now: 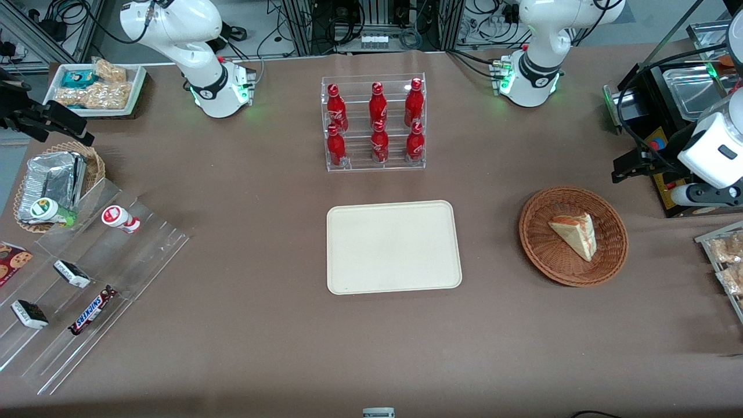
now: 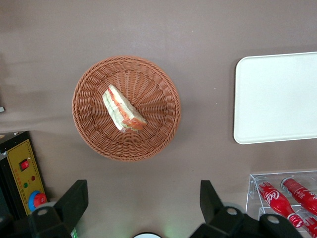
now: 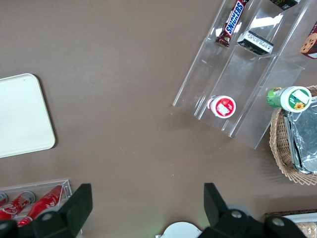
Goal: Place sandwich from basket to tray
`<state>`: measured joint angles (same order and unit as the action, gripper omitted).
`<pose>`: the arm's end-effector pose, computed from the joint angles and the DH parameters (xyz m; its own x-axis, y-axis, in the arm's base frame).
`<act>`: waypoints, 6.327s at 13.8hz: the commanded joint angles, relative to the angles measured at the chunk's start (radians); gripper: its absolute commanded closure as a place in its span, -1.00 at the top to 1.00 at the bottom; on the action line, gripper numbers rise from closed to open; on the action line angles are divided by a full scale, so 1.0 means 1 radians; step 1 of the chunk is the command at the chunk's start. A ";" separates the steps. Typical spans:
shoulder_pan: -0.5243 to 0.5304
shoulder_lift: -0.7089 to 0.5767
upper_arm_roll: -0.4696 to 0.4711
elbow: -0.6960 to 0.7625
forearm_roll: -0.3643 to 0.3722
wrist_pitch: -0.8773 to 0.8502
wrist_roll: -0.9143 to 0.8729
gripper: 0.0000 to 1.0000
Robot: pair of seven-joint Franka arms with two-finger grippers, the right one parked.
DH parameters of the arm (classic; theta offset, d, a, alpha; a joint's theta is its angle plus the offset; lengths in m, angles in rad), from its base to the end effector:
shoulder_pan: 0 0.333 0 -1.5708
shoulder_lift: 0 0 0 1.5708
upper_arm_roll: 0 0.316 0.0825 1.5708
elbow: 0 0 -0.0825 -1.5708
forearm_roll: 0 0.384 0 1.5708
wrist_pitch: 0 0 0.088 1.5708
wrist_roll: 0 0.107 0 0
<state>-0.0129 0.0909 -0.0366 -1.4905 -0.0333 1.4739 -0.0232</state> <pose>0.5709 -0.0311 0.6029 0.9937 -0.0294 -0.1080 -0.0259 -0.9991 0.0341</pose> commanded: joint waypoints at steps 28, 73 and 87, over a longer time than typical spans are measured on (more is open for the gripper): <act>0.088 0.182 0.009 -0.333 0.076 0.468 -0.180 1.00; -0.647 0.532 -0.023 -0.085 -0.010 0.760 -0.805 -0.86; -0.647 0.454 -0.019 -0.063 0.087 0.751 -0.966 1.00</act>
<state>-0.6519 0.6156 -0.0667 -1.5469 0.0312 2.2735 -0.9692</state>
